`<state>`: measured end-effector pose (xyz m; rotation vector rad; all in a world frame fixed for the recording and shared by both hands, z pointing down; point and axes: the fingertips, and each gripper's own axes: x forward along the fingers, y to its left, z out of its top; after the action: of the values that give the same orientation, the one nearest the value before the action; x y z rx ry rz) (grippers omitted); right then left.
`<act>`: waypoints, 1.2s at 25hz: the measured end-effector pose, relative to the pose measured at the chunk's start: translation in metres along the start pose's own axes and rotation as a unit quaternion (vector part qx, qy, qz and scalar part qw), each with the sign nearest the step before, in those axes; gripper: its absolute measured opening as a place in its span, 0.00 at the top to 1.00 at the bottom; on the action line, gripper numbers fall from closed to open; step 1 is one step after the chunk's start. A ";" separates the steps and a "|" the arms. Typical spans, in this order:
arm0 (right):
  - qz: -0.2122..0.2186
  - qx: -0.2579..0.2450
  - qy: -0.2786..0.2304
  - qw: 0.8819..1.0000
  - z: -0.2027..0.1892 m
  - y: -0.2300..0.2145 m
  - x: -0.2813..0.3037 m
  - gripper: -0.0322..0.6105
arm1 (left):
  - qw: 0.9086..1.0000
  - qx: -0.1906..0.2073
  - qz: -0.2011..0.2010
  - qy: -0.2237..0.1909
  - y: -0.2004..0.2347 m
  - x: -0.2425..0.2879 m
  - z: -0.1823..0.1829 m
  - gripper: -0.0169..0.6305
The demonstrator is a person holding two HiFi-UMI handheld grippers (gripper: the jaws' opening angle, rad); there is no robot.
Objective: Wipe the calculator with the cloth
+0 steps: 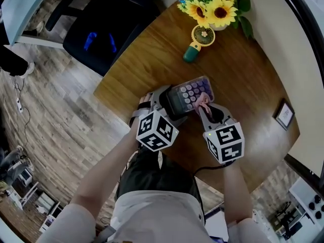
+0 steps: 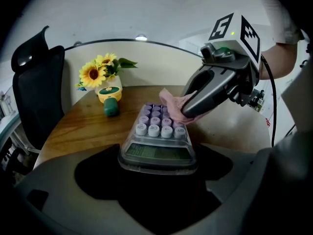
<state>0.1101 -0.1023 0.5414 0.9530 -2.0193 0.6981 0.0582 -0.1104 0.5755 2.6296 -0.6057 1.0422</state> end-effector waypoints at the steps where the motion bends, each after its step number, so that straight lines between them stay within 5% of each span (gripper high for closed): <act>1: 0.005 0.004 0.017 1.000 -0.009 -0.001 -0.003 0.89 | 1.000 0.000 0.000 0.001 0.000 0.000 0.000 0.25; 6: 0.000 -0.042 0.079 0.996 -0.023 0.000 -0.032 0.89 | 1.000 0.000 -0.002 0.007 0.000 0.002 0.000 0.25; 17: 0.026 -0.006 -0.123 0.992 0.122 0.016 -0.004 0.89 | 1.000 -0.002 -0.002 0.007 0.000 0.002 0.000 0.25; 25: -0.002 -0.018 -0.047 0.999 0.081 0.018 0.054 0.89 | 1.000 0.000 0.000 0.006 0.000 0.001 0.001 0.25; 30: -0.004 -0.026 -0.045 0.999 0.070 0.025 0.049 0.89 | 1.000 0.003 -0.005 0.009 -0.001 0.001 -0.001 0.25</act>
<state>0.0404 -0.1575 0.5400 0.9780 -2.0996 0.6055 0.0583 -0.1096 0.5772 2.6225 -0.5856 1.0640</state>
